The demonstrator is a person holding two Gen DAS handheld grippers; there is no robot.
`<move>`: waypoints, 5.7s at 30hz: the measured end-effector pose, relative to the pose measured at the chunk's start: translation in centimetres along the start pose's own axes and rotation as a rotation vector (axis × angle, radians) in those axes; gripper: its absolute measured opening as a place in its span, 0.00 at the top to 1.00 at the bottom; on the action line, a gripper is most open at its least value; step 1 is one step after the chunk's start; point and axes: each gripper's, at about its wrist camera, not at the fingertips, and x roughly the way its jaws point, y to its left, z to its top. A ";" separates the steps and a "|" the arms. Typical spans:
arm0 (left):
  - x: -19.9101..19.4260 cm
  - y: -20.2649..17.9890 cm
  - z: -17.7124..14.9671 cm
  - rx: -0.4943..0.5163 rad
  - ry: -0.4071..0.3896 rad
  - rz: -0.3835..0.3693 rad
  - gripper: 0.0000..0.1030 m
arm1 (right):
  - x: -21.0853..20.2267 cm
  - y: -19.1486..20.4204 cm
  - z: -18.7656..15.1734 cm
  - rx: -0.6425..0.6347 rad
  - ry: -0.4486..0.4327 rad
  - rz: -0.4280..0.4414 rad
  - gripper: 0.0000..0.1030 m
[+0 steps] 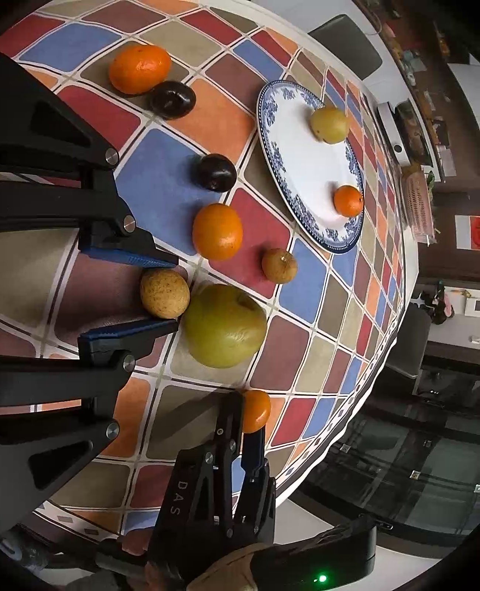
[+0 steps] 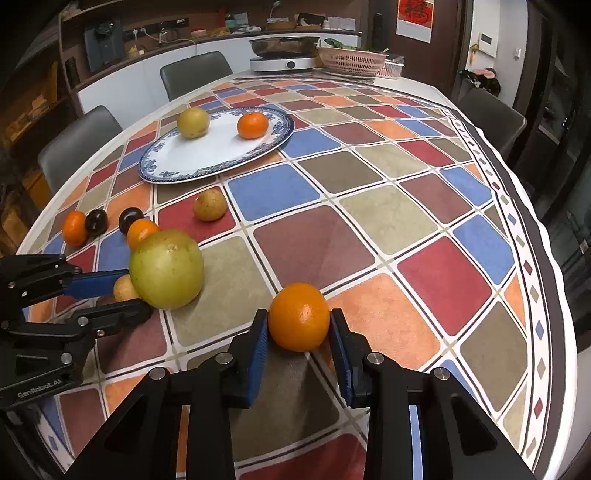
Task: Organize fruits
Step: 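Grasp a small brown fruit with the left tool while the right tool grasps an orange, then carry both fruits onto the plate beside the pomelo and open both tools, then withdraw both open tools from the plate toward the remaining fruit, then grasp a large orange with the left tool while the right tool grasps the green apple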
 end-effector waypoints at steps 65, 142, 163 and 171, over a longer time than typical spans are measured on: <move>-0.9 16.8 11.8 -0.062 -0.118 0.123 0.73 | 6.5 10.0 19.4 -0.146 -0.053 0.188 0.68; -11.2 9.5 -0.3 -0.073 -0.120 0.257 0.28 | -5.1 9.7 6.2 0.062 -0.011 -0.046 0.35; -4.4 11.4 -1.1 -0.072 0.054 0.243 0.28 | 0.4 8.8 4.0 0.076 0.161 -0.087 0.35; -3.4 11.6 -0.9 -0.075 0.070 0.226 0.40 | 1.5 8.6 4.0 0.086 0.175 -0.071 0.36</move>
